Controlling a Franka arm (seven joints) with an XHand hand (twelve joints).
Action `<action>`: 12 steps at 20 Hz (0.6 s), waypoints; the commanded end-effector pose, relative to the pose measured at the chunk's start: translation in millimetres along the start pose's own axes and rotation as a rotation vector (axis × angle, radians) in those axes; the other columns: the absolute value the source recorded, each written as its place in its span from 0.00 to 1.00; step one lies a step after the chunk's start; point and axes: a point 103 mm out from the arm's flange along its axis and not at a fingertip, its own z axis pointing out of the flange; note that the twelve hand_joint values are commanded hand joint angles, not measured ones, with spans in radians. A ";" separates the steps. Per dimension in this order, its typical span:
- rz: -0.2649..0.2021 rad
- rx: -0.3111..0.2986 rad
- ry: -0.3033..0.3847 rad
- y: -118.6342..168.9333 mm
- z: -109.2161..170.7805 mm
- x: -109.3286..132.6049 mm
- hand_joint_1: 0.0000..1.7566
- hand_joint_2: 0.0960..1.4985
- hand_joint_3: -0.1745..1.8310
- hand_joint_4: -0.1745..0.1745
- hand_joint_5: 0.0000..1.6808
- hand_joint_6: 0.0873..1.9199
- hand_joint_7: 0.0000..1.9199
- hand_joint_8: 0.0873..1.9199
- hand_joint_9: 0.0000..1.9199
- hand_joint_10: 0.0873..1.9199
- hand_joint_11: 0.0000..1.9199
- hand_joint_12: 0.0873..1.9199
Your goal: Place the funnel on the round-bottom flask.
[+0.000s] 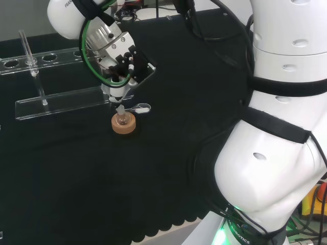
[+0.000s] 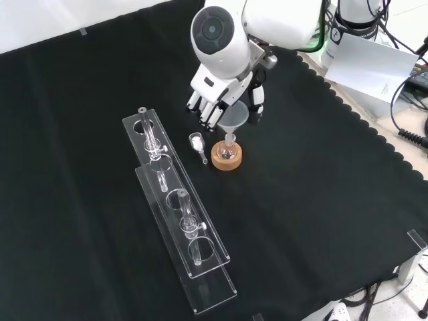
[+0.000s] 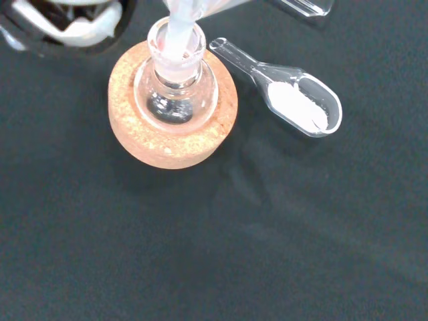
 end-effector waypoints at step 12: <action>0.012 -0.005 -0.030 2.2 -2.3 -4.9 0.50 0.39 0.42 0.39 0.33 0.42 0.22 0.39 0.43 0.34 0.19 0.68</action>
